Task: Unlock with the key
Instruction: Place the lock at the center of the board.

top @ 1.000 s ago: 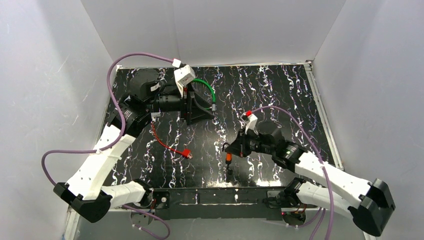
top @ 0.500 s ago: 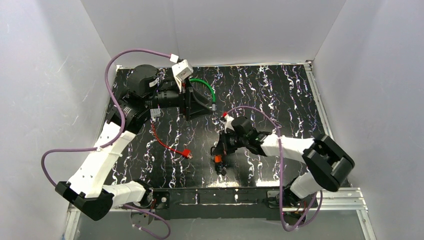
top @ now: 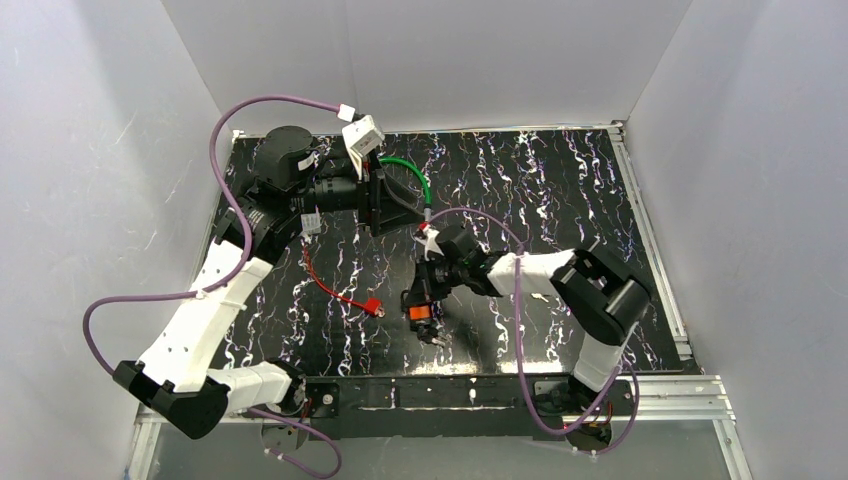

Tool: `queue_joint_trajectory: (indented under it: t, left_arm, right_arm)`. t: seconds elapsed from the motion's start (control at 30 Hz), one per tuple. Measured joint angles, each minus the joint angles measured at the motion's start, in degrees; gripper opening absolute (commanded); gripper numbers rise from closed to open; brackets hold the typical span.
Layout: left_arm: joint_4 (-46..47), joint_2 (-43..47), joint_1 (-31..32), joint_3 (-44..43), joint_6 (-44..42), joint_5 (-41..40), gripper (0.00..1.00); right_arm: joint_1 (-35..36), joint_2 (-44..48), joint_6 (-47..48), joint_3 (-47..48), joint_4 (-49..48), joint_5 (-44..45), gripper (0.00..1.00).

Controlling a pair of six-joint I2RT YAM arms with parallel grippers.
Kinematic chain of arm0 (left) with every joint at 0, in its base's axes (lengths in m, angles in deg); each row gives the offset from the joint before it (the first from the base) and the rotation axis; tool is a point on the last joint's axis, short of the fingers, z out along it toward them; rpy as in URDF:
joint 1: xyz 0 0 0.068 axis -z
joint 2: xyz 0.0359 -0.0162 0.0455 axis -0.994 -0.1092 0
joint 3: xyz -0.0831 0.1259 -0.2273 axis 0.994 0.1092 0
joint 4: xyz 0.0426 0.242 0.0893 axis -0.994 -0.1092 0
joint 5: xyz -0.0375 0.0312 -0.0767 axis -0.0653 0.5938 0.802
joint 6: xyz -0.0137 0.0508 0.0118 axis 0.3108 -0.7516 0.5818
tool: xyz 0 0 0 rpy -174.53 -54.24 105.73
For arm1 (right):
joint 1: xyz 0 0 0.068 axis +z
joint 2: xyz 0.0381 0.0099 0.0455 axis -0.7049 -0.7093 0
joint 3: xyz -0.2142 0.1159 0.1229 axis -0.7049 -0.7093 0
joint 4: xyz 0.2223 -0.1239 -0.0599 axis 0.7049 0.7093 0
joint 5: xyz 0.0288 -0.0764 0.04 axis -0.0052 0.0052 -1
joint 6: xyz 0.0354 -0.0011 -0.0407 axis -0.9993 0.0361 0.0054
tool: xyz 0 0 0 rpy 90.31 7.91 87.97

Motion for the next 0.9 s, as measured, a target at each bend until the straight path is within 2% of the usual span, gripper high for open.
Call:
queue_joint_trajectory:
  t: [0.1,0.23,0.3,0.4,0.43,0.6,0.63,0.77,0.8,0.9]
  left_arm:
    - [0.06,0.0,-0.08,0.0,-0.01,0.06,0.51]
    - [0.08,0.0,-0.28,0.0,-0.02,0.34,0.51]
    - [0.15,0.0,-0.36,0.0,0.01,0.45,0.51]
    - [0.19,0.0,-0.39,0.0,0.22,0.6,0.51]
    - [0.18,0.0,-0.39,-0.01,0.26,0.68,0.51]
    - [0.09,-0.01,-0.39,-0.45,0.36,0.82,0.54]
    - [0.07,-0.02,-0.39,-0.68,0.37,0.78,0.57]
    - [-1.1,-0.68,-0.39,-2.4,1.25,0.59,0.92]
    - [-2.43,-1.68,-0.44,-4.02,1.73,0.62,0.97]
    - [-4.74,-5.38,-1.69,-8.69,2.4,0.62,0.98]
  right_arm:
    - [1.31,-3.17,-0.03,2.73,0.45,0.07,0.03]
    - [2.8,-3.95,0.2,4.32,1.15,0.98,0.18]
    - [3.11,-3.94,0.34,4.94,2.53,1.78,0.28]
    - [2.92,-3.93,1.05,5.87,4.91,3.71,0.52]
    - [2.7,-3.88,1.35,6.14,5.78,4.41,0.56]
    - [1.23,-0.92,2.66,6.61,8.72,6.57,0.58]
    - [0.84,0.14,3.0,6.61,9.33,6.85,0.58]
    - [-0.72,5.09,4.22,6.89,11.75,7.56,0.59]
    - [-1.27,6.48,4.63,7.31,12.93,7.75,0.62]
    - [-3.72,10.3,5.63,10.13,17.11,8.46,0.69]
